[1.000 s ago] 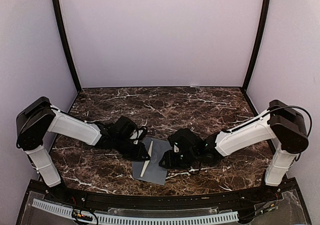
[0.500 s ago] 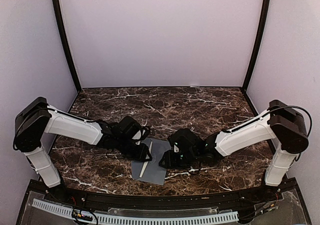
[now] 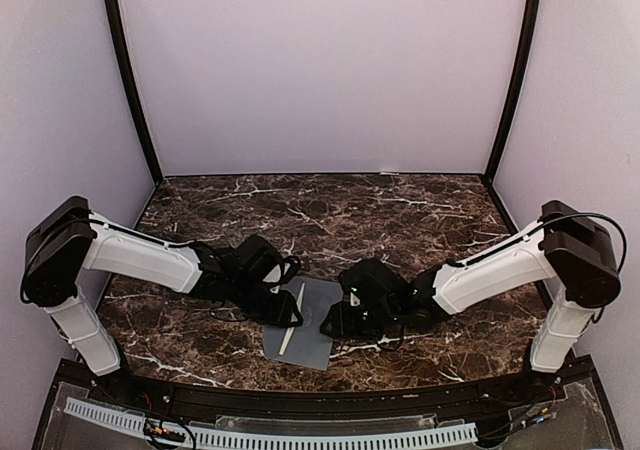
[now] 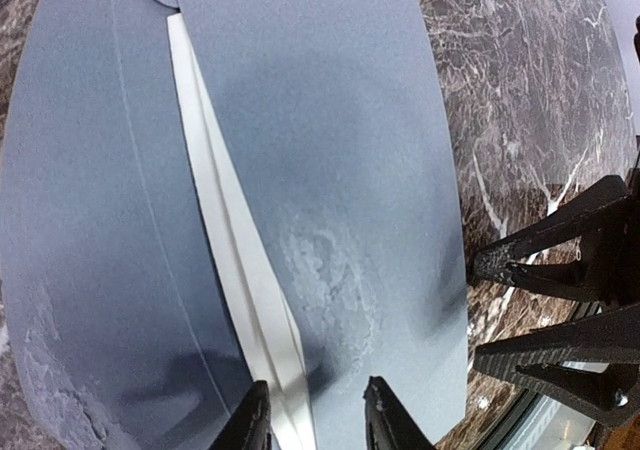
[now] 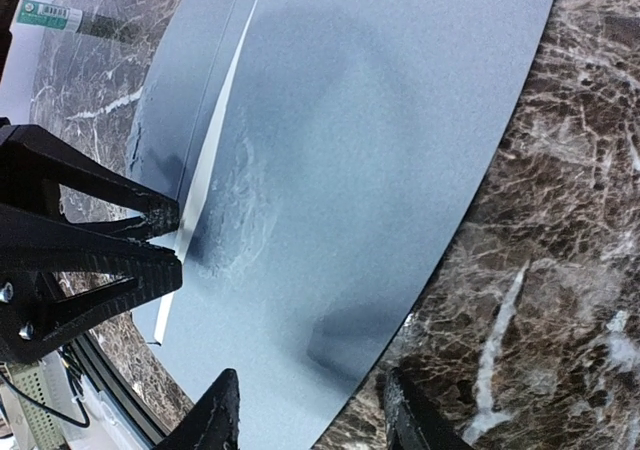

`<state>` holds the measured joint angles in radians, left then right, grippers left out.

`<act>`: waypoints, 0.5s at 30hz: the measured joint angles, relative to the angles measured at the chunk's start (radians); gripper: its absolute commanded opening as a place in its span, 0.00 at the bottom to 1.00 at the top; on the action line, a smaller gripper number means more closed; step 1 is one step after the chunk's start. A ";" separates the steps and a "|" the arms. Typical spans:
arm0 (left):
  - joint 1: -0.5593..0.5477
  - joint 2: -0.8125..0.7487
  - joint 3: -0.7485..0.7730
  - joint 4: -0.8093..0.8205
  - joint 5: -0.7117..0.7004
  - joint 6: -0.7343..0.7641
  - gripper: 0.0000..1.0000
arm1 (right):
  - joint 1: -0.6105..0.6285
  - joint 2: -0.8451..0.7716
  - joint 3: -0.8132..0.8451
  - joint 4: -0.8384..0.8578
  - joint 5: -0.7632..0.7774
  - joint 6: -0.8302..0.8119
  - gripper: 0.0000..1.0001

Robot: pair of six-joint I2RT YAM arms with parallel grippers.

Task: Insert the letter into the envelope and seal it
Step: Place the letter in the envelope.

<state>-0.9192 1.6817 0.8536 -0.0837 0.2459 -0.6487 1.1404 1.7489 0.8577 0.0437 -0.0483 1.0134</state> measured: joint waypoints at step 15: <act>-0.022 0.001 -0.029 0.031 0.004 -0.032 0.30 | 0.005 0.008 0.000 0.013 -0.004 0.002 0.43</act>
<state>-0.9413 1.6829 0.8246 -0.0528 0.2501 -0.6804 1.1458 1.7569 0.8577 0.0563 -0.0521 1.0153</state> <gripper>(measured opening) 0.307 0.432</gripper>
